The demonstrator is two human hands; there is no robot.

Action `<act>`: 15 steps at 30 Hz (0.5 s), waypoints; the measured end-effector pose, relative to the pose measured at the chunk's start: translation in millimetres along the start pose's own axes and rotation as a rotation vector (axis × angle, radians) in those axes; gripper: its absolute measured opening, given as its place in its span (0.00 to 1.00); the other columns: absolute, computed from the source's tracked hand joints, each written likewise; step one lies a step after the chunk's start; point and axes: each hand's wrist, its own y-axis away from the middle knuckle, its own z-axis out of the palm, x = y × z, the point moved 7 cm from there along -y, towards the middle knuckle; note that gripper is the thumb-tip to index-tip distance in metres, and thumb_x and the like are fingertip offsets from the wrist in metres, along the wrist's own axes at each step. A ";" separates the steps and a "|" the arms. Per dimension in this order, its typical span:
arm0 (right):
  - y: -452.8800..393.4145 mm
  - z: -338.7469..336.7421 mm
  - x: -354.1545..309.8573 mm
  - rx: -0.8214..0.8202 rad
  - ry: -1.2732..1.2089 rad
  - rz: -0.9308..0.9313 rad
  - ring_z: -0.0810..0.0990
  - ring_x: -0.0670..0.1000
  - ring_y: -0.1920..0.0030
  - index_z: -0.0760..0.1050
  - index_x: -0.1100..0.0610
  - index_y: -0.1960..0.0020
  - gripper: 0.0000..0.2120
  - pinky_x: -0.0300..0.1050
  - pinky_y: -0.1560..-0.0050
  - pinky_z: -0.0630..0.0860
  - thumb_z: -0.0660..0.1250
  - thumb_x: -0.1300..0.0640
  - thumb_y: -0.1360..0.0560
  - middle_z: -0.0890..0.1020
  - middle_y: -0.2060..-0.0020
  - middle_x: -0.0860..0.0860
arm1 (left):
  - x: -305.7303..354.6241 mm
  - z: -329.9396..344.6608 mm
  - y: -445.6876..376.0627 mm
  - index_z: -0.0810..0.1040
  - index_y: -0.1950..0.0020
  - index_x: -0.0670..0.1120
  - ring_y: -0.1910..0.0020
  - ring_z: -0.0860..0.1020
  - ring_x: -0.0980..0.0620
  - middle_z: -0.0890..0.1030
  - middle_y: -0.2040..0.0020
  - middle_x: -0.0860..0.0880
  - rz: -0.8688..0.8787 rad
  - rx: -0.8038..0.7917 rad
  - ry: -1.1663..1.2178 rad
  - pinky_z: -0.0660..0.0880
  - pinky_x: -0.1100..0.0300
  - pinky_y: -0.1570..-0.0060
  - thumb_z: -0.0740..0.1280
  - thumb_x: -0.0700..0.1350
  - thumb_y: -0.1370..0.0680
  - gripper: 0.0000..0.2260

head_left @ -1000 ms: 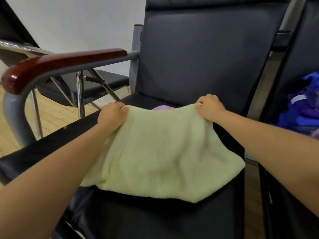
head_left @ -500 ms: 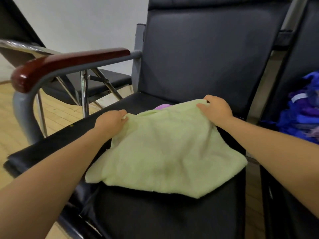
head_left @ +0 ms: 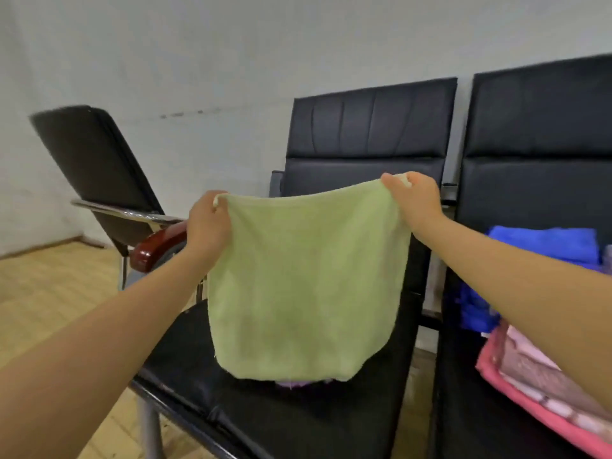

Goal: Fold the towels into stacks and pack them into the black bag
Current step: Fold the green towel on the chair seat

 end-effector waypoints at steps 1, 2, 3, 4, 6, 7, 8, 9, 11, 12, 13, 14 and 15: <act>0.2 -8.7 -16.0 0.004 -0.014 -0.004 0.65 0.47 0.69 0.68 0.58 0.63 0.14 0.40 0.71 0.61 0.68 0.50 0.25 0.67 0.70 0.51 | 12.5 -9.5 -0.7 0.75 0.37 0.43 0.45 0.72 0.50 0.76 0.42 0.47 -0.009 0.026 0.039 0.67 0.57 0.47 0.53 0.44 0.17 0.15; 0.2 -16.5 -30.9 0.002 -0.026 -0.015 0.66 0.48 0.68 0.69 0.57 0.62 0.15 0.41 0.68 0.63 0.68 0.49 0.25 0.68 0.69 0.51 | 24.8 -18.4 -1.6 0.75 0.38 0.44 0.45 0.72 0.49 0.76 0.42 0.48 -0.014 0.047 0.082 0.68 0.56 0.46 0.53 0.44 0.17 0.15; 0.7 -23.9 -45.3 0.000 -0.040 -0.028 0.67 0.48 0.67 0.69 0.57 0.61 0.15 0.44 0.66 0.64 0.68 0.48 0.25 0.69 0.67 0.52 | 37.9 -26.8 -1.5 0.75 0.38 0.45 0.45 0.73 0.48 0.76 0.44 0.48 -0.014 0.063 0.120 0.69 0.54 0.45 0.53 0.44 0.18 0.14; 1.2 -30.5 -58.9 -0.001 -0.057 -0.041 0.68 0.49 0.66 0.69 0.57 0.60 0.14 0.45 0.65 0.64 0.68 0.48 0.25 0.70 0.66 0.52 | 51.2 -34.6 -1.9 0.76 0.39 0.45 0.45 0.73 0.47 0.76 0.45 0.49 -0.004 0.074 0.152 0.70 0.53 0.45 0.53 0.44 0.18 0.14; 3.0 -40.5 -79.4 -0.002 -0.106 -0.049 0.68 0.50 0.64 0.69 0.57 0.60 0.13 0.45 0.64 0.65 0.68 0.49 0.25 0.70 0.66 0.53 | 72.4 -48.3 -1.9 0.77 0.41 0.45 0.46 0.74 0.47 0.77 0.45 0.50 0.017 0.097 0.209 0.71 0.53 0.46 0.54 0.43 0.19 0.13; 4.8 -48.0 -92.4 -0.001 -0.133 -0.055 0.68 0.50 0.64 0.69 0.57 0.60 0.13 0.45 0.64 0.65 0.68 0.49 0.25 0.70 0.66 0.52 | 86.6 -57.6 -0.6 0.77 0.42 0.45 0.47 0.74 0.48 0.77 0.46 0.50 0.031 0.109 0.235 0.70 0.55 0.48 0.55 0.42 0.19 0.13; 6.1 -49.8 -97.6 0.000 -0.150 -0.054 0.68 0.50 0.64 0.69 0.57 0.60 0.13 0.45 0.64 0.65 0.67 0.49 0.24 0.69 0.67 0.52 | 91.7 -63.0 0.6 0.78 0.43 0.45 0.48 0.74 0.49 0.77 0.46 0.50 0.027 0.117 0.254 0.69 0.56 0.50 0.55 0.42 0.20 0.13; 6.3 -54.3 -104.5 0.005 -0.167 -0.048 0.68 0.50 0.64 0.70 0.57 0.59 0.12 0.44 0.64 0.65 0.67 0.50 0.24 0.70 0.67 0.52 | 99.5 -69.9 0.7 0.79 0.45 0.46 0.48 0.74 0.49 0.78 0.47 0.51 0.029 0.130 0.291 0.70 0.57 0.50 0.56 0.41 0.21 0.12; 7.5 -60.0 -113.2 0.002 -0.215 -0.009 0.71 0.50 0.62 0.72 0.58 0.58 0.12 0.44 0.63 0.68 0.66 0.50 0.24 0.73 0.64 0.53 | 109.0 -80.3 2.0 0.80 0.51 0.50 0.50 0.76 0.49 0.79 0.50 0.51 0.003 0.138 0.407 0.73 0.57 0.53 0.58 0.40 0.23 0.11; 7.0 -61.1 -115.6 -0.002 -0.242 0.015 0.73 0.51 0.61 0.73 0.58 0.57 0.11 0.44 0.61 0.69 0.66 0.50 0.24 0.75 0.62 0.54 | 111.6 -84.5 2.5 0.80 0.52 0.50 0.52 0.76 0.50 0.80 0.50 0.52 -0.032 0.146 0.470 0.73 0.59 0.55 0.59 0.39 0.23 0.11; 6.2 -61.4 -116.6 -0.010 -0.270 0.042 0.74 0.52 0.60 0.74 0.58 0.56 0.10 0.44 0.60 0.70 0.66 0.51 0.24 0.76 0.60 0.55 | 112.6 -87.8 2.3 0.81 0.50 0.50 0.53 0.76 0.51 0.79 0.50 0.52 -0.075 0.151 0.506 0.72 0.61 0.57 0.59 0.39 0.23 0.11; 4.6 -59.9 -115.0 -0.029 -0.291 0.077 0.74 0.53 0.58 0.74 0.58 0.54 0.10 0.44 0.59 0.71 0.66 0.51 0.24 0.77 0.59 0.57 | 112.2 -89.3 2.3 0.81 0.48 0.49 0.53 0.75 0.51 0.78 0.49 0.51 -0.124 0.139 0.526 0.72 0.61 0.57 0.59 0.40 0.22 0.12; 3.9 -56.6 -111.1 -0.061 -0.308 0.126 0.75 0.53 0.57 0.75 0.59 0.52 0.10 0.43 0.59 0.72 0.66 0.51 0.24 0.78 0.57 0.58 | 109.2 -88.8 1.5 0.81 0.47 0.49 0.52 0.74 0.51 0.78 0.48 0.51 -0.172 0.106 0.537 0.73 0.60 0.54 0.59 0.40 0.22 0.12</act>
